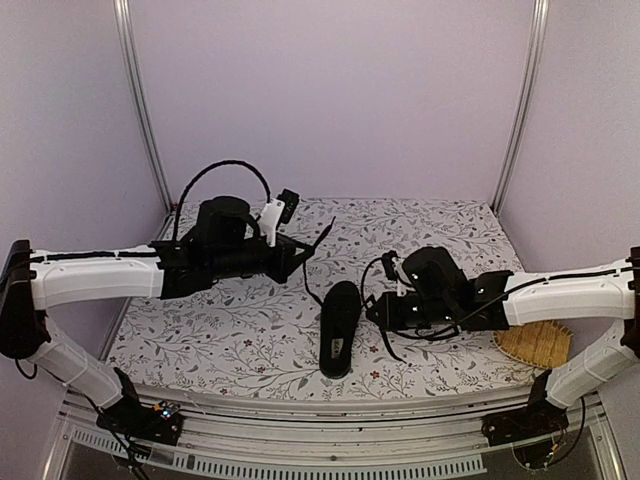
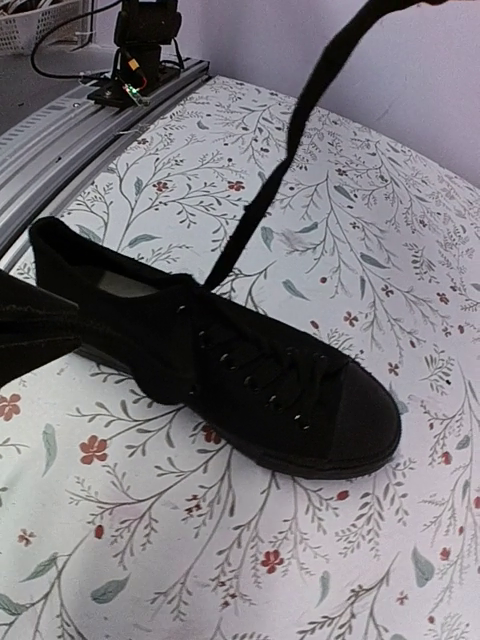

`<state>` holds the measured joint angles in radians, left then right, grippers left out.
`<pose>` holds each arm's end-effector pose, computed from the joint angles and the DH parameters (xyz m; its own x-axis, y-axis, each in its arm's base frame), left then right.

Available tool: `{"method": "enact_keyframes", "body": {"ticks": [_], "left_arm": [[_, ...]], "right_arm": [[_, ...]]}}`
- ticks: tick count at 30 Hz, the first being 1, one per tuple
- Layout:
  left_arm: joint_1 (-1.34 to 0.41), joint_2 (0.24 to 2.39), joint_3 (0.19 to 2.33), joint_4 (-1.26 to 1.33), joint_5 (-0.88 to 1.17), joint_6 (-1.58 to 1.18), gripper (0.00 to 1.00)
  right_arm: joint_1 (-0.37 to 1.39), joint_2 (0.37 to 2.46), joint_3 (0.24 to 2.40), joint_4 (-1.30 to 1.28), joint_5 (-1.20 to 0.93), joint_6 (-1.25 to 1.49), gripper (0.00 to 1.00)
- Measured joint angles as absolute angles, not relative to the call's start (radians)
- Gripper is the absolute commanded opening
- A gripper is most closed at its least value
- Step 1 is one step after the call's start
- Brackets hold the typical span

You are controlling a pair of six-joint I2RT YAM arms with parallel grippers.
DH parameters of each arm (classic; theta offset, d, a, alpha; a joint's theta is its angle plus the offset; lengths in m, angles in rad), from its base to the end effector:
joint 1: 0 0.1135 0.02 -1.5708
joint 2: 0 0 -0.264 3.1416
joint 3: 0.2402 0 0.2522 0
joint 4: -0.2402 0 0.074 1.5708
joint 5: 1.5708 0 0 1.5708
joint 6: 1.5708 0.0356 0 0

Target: Tie the shoes

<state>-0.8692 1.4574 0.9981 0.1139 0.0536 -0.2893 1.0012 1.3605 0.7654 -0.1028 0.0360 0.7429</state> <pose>0.2176 -0.2605 0.2839 -0.4363 0.0750 -0.8967 0.6999 0.6546 -0.2858 0.1550 0.2396 0.2136 -0.8144 -0.0183 -0.5800 -0.3744 0.7801 0.5012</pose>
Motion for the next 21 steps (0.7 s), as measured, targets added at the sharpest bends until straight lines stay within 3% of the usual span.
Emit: {"method": "enact_keyframes", "body": {"ticks": [8,12,21], "left_arm": [[-0.823,1.399,0.860,0.123,0.205,-0.329,0.00],[-0.822,1.415,0.839,0.164,0.271,-0.334,0.00],[-0.802,1.645,0.930,0.220,0.386,-0.301,0.00]], "right_arm": [[0.911,1.600,0.984,-0.127,0.030,0.614,0.03],[0.881,1.651,0.995,-0.115,-0.002,0.573,0.03],[0.865,1.631,1.004,-0.118,-0.150,0.417,0.03]]}}
